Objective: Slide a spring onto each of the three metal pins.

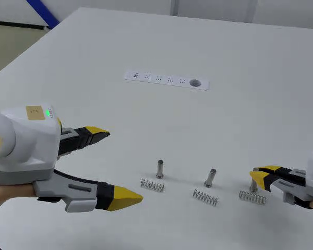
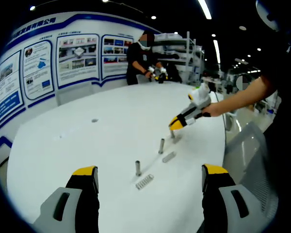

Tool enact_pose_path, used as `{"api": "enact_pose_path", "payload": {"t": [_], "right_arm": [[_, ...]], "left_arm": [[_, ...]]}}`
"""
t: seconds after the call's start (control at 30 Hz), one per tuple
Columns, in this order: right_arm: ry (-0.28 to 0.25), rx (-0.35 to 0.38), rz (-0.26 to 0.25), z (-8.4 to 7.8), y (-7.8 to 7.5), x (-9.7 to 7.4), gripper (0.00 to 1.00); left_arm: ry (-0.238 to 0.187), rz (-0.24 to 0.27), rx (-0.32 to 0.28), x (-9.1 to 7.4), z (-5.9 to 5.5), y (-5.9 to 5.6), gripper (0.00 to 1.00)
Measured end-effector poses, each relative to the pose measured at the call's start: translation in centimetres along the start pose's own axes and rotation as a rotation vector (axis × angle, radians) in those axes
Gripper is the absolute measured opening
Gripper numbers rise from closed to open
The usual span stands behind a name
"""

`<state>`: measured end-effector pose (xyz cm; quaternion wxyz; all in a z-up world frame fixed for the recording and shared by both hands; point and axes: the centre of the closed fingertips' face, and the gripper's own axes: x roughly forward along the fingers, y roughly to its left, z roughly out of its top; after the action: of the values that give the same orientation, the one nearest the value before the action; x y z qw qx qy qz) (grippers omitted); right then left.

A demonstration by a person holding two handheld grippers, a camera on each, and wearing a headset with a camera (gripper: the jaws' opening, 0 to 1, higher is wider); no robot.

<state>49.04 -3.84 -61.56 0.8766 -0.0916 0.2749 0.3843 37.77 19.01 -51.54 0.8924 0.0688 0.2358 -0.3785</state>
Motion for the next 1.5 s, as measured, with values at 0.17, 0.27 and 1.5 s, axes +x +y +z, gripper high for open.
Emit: {"api": "enact_pose_path", "payload": {"t": [0.17, 0.27, 1.5], "right_arm": [[-0.024, -0.014, 0.003, -0.1, 0.4, -0.4, 0.08], [-0.048, 0.000, -0.011, -0.2, 0.3, -0.6, 0.08], [-0.060, 0.016, -0.013, -0.7, 0.7, -1.7, 0.20]], "left_arm": [[0.003, 0.000, 0.005, 0.0, 0.1, -0.2, 0.90], [0.005, -0.002, 0.007, 0.0, 0.1, -0.5, 0.90], [0.025, -0.028, 0.011, 0.0, -0.5, -1.7, 0.90]]}}
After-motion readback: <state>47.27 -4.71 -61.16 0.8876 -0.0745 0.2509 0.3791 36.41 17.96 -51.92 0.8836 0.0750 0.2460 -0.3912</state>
